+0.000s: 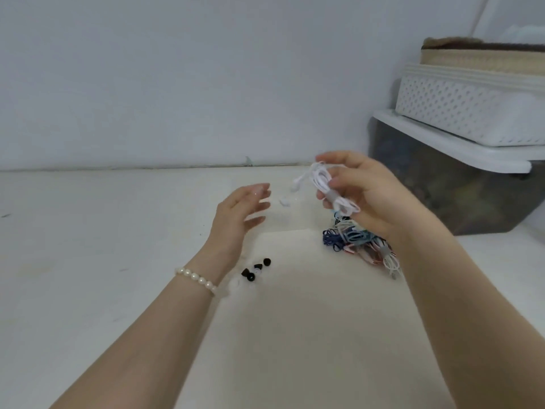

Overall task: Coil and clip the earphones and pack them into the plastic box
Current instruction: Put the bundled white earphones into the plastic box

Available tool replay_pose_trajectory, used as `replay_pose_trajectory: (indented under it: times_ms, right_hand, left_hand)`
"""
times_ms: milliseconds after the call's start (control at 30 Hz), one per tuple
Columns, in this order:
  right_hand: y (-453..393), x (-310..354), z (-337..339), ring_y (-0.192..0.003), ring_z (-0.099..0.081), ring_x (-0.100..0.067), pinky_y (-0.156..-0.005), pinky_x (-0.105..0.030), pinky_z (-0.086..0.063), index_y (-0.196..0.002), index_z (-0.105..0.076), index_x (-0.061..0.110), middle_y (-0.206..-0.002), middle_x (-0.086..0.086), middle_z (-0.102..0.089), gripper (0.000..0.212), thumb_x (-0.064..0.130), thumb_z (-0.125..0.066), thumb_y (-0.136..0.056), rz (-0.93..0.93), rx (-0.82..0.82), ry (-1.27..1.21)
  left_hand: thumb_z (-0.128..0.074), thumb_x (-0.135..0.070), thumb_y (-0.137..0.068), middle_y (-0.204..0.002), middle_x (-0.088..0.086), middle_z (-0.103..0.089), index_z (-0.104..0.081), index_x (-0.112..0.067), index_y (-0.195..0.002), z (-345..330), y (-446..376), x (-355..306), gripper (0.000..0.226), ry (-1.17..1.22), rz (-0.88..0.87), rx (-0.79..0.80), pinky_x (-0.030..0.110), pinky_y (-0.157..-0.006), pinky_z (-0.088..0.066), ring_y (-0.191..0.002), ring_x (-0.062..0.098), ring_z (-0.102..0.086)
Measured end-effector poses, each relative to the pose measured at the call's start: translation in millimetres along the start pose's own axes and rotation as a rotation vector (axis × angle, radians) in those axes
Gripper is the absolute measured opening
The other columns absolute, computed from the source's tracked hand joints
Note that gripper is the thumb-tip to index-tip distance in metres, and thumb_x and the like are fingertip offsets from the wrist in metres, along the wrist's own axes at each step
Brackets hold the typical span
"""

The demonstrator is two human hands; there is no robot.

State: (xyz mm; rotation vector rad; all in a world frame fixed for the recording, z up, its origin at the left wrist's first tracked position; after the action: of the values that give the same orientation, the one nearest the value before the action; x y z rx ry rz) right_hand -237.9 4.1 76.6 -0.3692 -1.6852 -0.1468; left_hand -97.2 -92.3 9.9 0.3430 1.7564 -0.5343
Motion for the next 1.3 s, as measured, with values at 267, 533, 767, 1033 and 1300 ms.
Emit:
replay_pose_trajectory:
  times_ms: [267, 533, 767, 1033, 1300]
  right_hand:
    - [-1, -64, -19, -0.058, -0.061, -0.022, -0.052, -0.026, -0.05, -0.096, -0.06, 0.006, -0.076, -0.014, -0.061, 0.045, -0.021, -0.033, -0.071, -0.207, 0.105, 0.071]
    - [6, -81, -1, -0.054, -0.056, -0.021, -0.051, -0.028, -0.045, -0.084, -0.048, 0.009, -0.072, -0.013, -0.054, 0.03, -0.017, -0.054, -0.07, -0.257, 0.14, 0.173]
    - [19, -99, -4, -0.056, -0.062, -0.024, -0.05, -0.025, -0.049, -0.078, -0.044, 0.009, -0.071, -0.014, -0.06, 0.027, -0.013, -0.06, -0.077, -0.33, 0.276, 0.371]
    - [27, -104, -8, -0.077, -0.069, -0.029, -0.074, -0.035, -0.05, -0.1, -0.049, 0.013, -0.085, -0.014, -0.071, 0.034, 0.026, -0.07, -0.076, -0.378, 0.318, 0.583]
    - [19, -84, -11, -0.065, -0.066, -0.01, -0.064, -0.019, -0.049, -0.1, -0.051, 0.014, -0.075, -0.012, -0.07, 0.035, 0.041, -0.058, -0.078, -0.145, 0.117, 0.663]
  left_hand:
    - [-0.047, -0.041, -0.084, -0.087, 0.011, -0.067, -0.059, -0.009, -0.107, -42, 30, 34, 0.041, 0.25, 0.47, 0.373, 0.032, -0.06, -0.055, -0.068, 0.024, -0.067]
    - [-0.05, 0.007, -0.086, -0.082, 0.014, -0.066, -0.059, 0.001, -0.104, -29, 27, 38, 0.02, 0.183, 0.466, 0.297, 0.025, -0.059, -0.056, -0.063, 0.018, -0.068]
    - [-0.058, -0.002, -0.085, -0.082, 0.007, -0.07, -0.067, -0.006, -0.099, -21, 24, 40, 0.017, 0.016, 0.4, 0.273, 0.021, -0.062, -0.055, -0.067, 0.013, -0.068]
    - [-0.065, 0.005, -0.077, -0.076, 0.004, -0.068, -0.067, -0.012, -0.096, -29, 28, 36, 0.025, -0.118, 0.32, 0.292, 0.019, -0.061, -0.052, -0.063, 0.009, -0.064]
    - [-0.075, 0.004, -0.068, -0.07, 0.004, -0.072, -0.069, -0.009, -0.075, -22, 24, 28, 0.016, -0.268, 0.179, 0.213, 0.02, -0.065, -0.054, -0.065, 0.012, -0.067]
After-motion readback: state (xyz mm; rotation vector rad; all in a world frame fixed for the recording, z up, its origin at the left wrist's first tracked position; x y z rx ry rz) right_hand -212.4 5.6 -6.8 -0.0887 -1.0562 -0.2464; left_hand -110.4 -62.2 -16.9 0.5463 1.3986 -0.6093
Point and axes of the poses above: each hand's wrist, its own y-axis away from the middle knuckle, its own z-axis out of the back of the hand, x = y × z, the point moved 10 cm from there along -y, towards the middle knuckle
